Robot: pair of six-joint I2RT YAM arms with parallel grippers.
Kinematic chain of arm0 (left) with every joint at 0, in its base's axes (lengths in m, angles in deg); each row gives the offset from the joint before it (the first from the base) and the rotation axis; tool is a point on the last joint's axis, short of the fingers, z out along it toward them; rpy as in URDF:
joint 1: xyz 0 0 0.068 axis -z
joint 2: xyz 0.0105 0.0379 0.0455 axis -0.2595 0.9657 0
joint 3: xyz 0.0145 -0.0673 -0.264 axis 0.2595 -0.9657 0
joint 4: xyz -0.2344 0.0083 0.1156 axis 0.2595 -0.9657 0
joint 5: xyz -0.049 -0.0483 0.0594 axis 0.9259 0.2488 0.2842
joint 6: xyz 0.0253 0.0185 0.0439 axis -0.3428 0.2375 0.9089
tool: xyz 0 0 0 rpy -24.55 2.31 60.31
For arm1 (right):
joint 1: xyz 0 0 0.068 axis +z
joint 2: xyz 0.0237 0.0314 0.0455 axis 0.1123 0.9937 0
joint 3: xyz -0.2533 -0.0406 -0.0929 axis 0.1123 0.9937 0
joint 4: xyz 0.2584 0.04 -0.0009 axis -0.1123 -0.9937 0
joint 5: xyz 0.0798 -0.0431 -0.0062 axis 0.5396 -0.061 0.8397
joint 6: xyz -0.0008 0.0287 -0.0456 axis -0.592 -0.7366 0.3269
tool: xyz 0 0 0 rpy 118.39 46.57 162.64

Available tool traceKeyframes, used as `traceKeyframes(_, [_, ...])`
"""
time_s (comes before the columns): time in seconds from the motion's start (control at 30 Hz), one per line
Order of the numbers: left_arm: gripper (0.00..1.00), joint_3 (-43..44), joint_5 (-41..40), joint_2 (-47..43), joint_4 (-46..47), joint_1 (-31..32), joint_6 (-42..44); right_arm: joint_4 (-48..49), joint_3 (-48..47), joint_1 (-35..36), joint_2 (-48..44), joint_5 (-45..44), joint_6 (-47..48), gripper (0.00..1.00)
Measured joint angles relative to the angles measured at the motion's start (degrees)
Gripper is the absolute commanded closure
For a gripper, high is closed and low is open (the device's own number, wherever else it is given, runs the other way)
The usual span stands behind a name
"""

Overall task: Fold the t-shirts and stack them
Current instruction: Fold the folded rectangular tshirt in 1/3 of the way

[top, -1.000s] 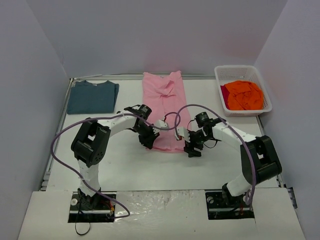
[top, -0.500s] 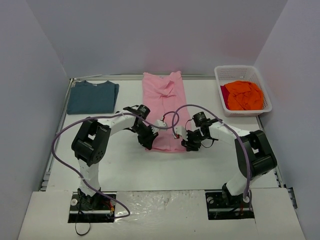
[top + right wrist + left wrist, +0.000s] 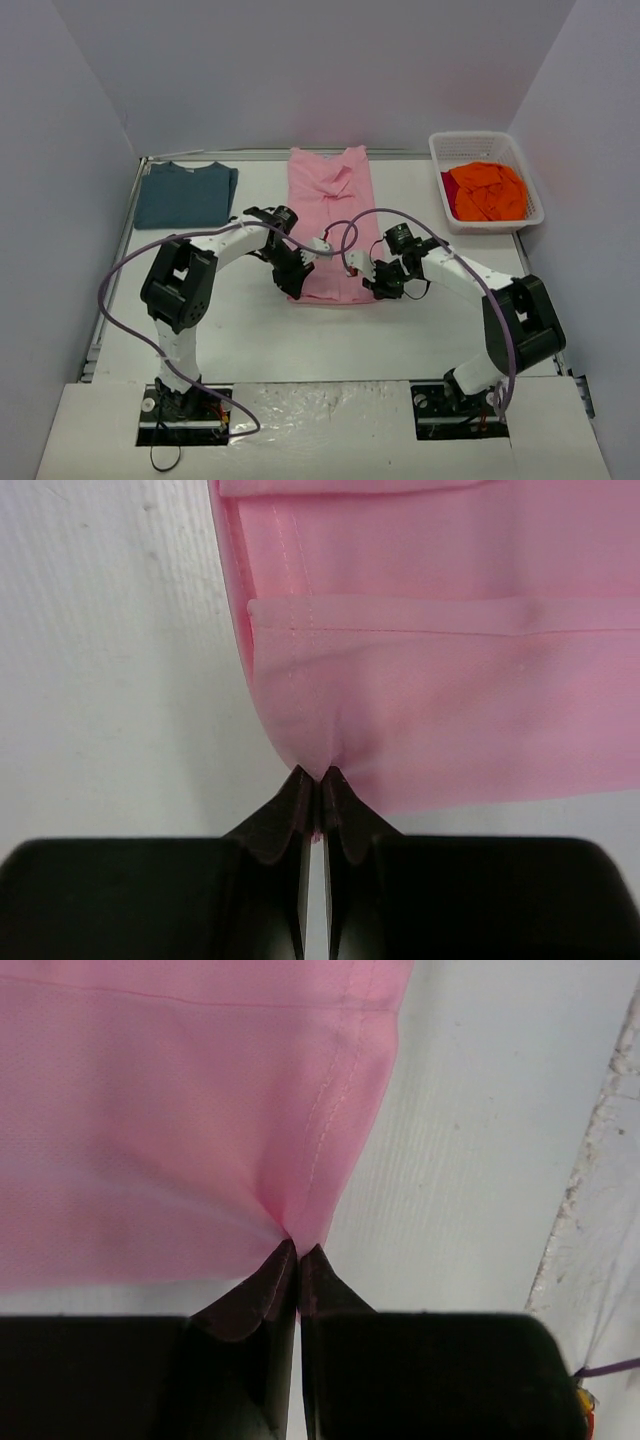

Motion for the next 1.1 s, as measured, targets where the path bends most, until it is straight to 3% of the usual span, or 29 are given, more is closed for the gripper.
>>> traceKeyframes(0.5, [0.98,5.0,4.7,-9.2,-23.9,0.2,13.7,-17.1,-10.0,6.1,-13.0,2.7,-7.0,1.0])
traceKeyframes(0.77, [0.97,4.9,5.9,-15.3,-27.0,1.2,14.8,-23.9,-12.5,6.1,-13.1,4.5,-5.6,1.0])
traceKeyframes(1.1, [0.97,5.4,1.9,-15.9,-26.8,1.4,11.4,-25.3,-15.8,6.1,-10.0,4.5,-3.5,1.0])
